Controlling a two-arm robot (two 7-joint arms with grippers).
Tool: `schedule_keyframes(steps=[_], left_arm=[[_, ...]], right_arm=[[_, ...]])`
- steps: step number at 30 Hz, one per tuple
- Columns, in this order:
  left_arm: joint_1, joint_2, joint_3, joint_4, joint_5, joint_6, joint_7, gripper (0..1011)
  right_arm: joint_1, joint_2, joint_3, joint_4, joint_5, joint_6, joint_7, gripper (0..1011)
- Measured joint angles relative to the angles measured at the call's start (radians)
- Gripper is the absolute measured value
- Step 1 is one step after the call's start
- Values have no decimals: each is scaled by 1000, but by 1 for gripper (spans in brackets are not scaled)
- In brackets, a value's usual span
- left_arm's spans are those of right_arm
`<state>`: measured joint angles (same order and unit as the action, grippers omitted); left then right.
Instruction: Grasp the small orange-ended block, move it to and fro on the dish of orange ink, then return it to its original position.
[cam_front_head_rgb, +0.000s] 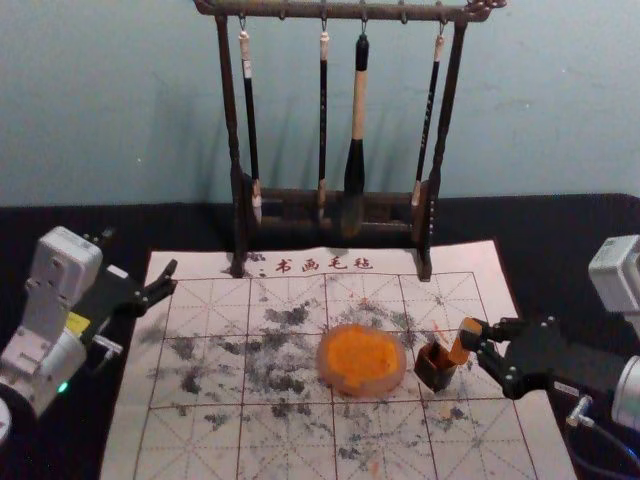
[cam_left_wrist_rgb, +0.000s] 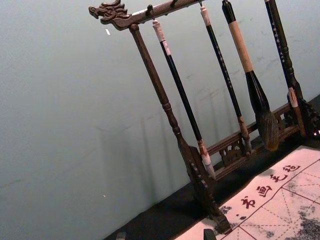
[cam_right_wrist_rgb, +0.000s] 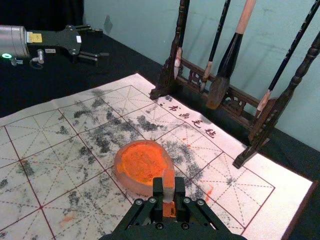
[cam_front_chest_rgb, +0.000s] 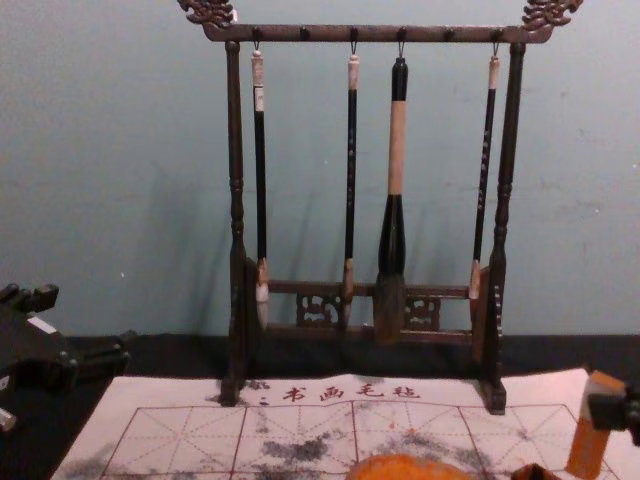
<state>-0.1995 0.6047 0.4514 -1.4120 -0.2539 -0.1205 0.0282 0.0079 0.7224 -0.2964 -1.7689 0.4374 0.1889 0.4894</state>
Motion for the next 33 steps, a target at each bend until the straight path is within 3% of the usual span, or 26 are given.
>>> schedule_keyframes(steps=[17,33], left_arm=[[0,0,0,0,0,0,0,1001],[0,0,0,0,0,0,0,1001]], right_arm=[[86,-44,-70,96,-49,3,9,82],[132,-78,-105,156,-81,7,14,82]])
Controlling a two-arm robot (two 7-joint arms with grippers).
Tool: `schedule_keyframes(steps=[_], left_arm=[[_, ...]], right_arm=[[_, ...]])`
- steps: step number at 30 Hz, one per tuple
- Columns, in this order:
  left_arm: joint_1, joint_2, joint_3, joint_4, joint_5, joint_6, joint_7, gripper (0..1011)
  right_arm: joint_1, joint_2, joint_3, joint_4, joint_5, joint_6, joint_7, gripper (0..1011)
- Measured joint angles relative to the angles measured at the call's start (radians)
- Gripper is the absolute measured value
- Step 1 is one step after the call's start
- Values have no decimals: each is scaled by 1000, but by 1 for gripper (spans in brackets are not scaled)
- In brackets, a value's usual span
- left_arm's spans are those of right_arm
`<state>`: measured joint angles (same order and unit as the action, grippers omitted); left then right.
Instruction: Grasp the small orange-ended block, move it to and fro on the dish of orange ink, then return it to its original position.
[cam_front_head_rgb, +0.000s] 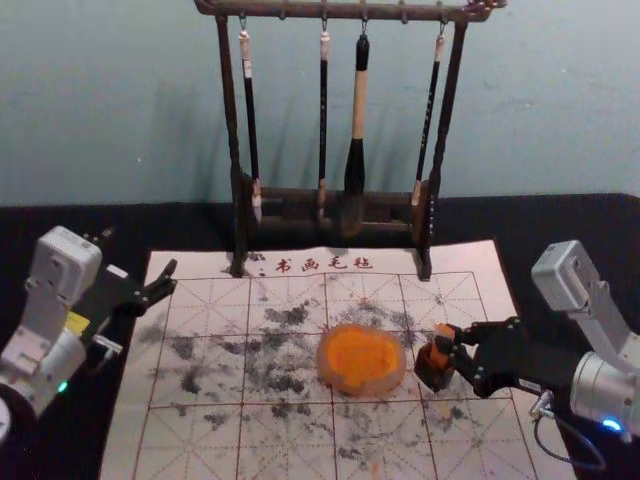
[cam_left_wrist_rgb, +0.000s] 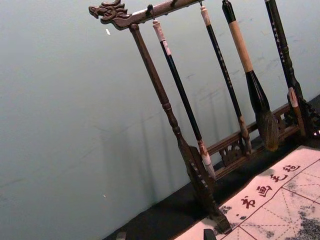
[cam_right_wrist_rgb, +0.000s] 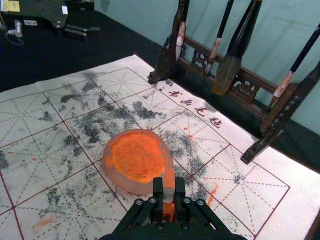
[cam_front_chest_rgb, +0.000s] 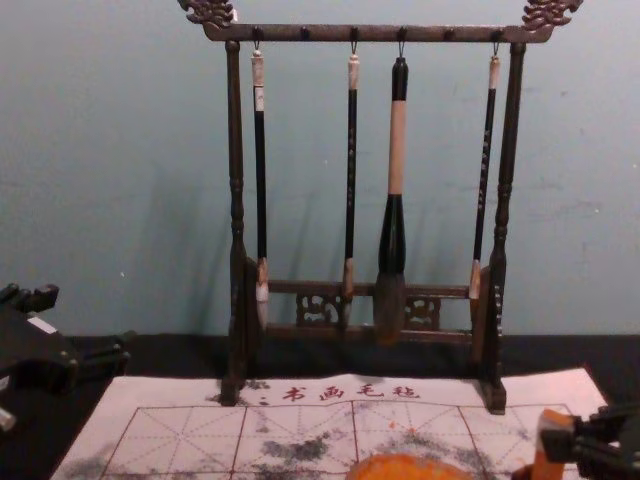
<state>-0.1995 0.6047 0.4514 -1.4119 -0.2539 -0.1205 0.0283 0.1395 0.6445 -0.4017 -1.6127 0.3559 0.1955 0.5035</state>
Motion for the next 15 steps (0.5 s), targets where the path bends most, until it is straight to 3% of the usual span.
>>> schedule_keyframes(steps=[15], left_arm=[[0,0,0,0,0,0,0,1001]], right_arm=[[14,-16,-22,23,-24,9,7,82]])
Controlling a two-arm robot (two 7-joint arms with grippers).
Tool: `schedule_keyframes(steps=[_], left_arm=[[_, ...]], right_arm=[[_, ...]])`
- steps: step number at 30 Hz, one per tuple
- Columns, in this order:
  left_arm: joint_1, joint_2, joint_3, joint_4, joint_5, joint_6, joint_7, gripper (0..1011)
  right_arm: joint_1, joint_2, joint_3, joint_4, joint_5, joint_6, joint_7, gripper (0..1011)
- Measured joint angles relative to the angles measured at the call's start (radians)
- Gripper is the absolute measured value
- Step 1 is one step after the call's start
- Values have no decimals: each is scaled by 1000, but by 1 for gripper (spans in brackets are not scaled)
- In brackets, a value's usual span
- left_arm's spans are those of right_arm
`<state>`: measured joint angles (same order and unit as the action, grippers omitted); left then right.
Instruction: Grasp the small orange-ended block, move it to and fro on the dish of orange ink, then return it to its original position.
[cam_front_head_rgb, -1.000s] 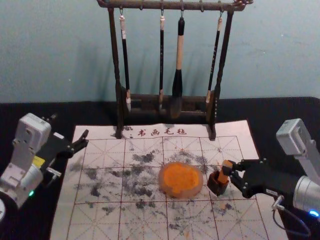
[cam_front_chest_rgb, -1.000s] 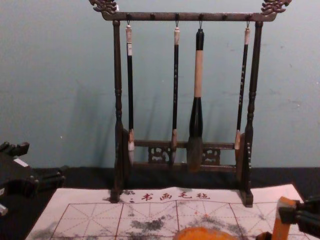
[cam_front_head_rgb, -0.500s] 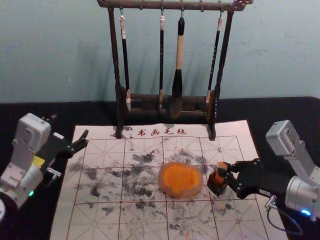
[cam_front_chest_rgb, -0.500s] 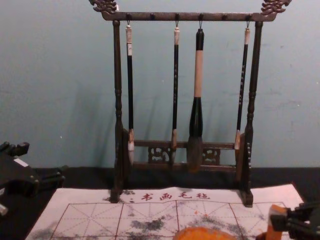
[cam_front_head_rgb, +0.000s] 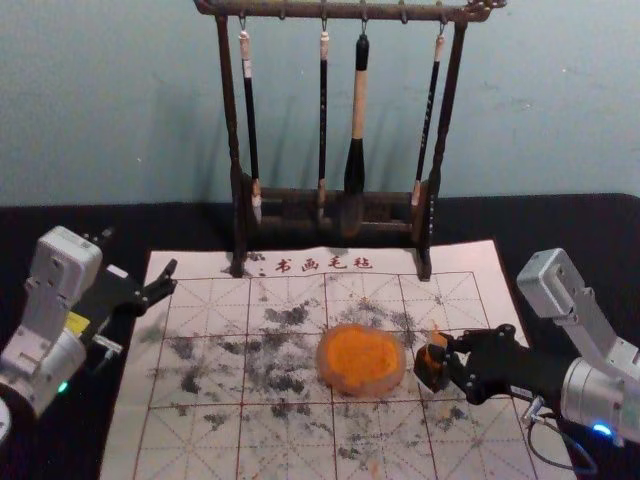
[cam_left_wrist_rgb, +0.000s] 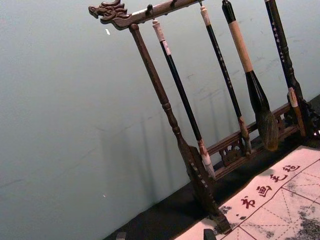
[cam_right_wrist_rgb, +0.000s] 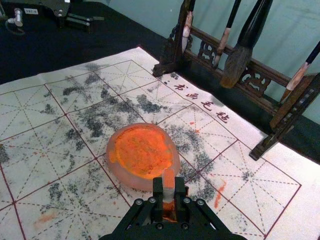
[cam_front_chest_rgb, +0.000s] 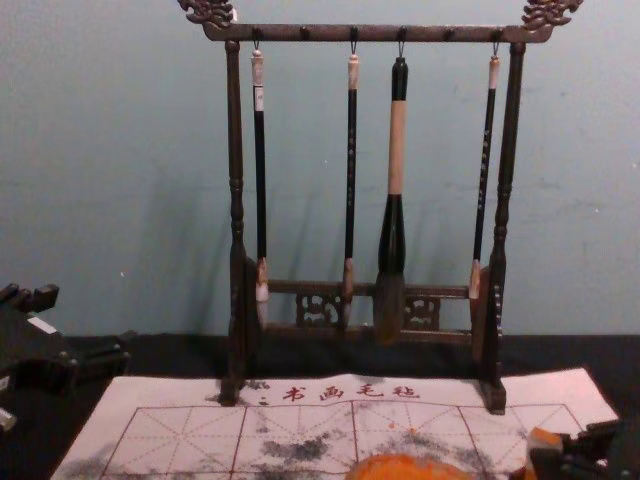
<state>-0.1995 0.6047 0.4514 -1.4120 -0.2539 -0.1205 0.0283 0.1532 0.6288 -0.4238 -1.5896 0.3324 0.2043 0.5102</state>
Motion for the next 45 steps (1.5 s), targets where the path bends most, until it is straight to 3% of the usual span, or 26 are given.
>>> schedule_keyframes(steps=[45], left_arm=[[0,0,0,0,0,0,0,1001]], right_arm=[[5,-8,-4,12,-13,16,-1,82]])
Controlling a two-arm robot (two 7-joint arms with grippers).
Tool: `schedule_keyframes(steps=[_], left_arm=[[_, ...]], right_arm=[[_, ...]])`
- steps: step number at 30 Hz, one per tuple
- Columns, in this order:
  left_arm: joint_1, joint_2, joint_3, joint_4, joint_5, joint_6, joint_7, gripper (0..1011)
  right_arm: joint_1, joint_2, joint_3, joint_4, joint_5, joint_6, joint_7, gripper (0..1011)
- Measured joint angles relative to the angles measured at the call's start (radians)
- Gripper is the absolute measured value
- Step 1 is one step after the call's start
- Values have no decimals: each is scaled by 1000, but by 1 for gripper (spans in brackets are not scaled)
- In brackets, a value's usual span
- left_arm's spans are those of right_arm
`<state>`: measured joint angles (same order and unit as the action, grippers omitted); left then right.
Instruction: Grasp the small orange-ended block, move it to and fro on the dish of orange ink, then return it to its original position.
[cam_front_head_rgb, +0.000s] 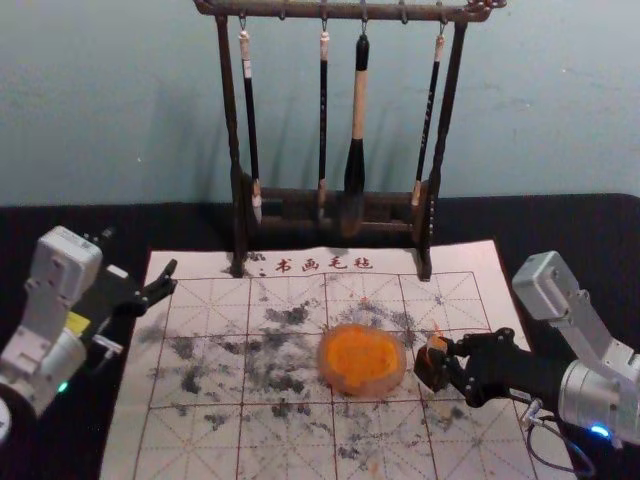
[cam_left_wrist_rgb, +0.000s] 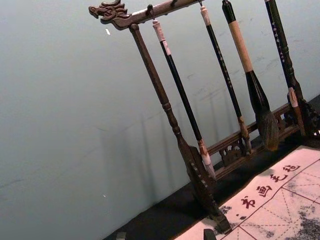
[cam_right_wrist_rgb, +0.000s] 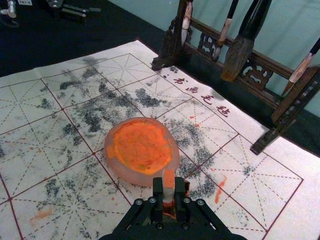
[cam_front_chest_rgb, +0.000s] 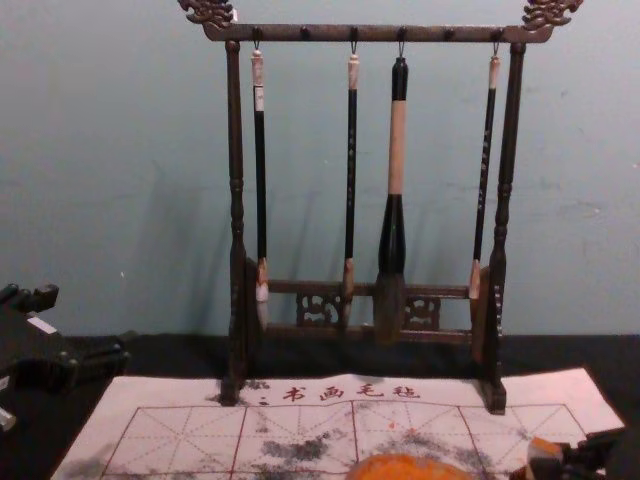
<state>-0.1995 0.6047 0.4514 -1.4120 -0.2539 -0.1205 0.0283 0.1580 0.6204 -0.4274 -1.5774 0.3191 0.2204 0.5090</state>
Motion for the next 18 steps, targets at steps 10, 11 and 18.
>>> schedule_keyframes(steps=[10,11,18], left_arm=[[0,0,0,0,0,0,0,1001],[0,0,0,0,0,0,0,1001],[0,0,0,0,0,0,0,1001]], right_arm=[[0,0,0,-1,0,-1,0,246],[0,0,0,-1,0,-1,0,294],[0,0,0,-1,0,-1,0,533]])
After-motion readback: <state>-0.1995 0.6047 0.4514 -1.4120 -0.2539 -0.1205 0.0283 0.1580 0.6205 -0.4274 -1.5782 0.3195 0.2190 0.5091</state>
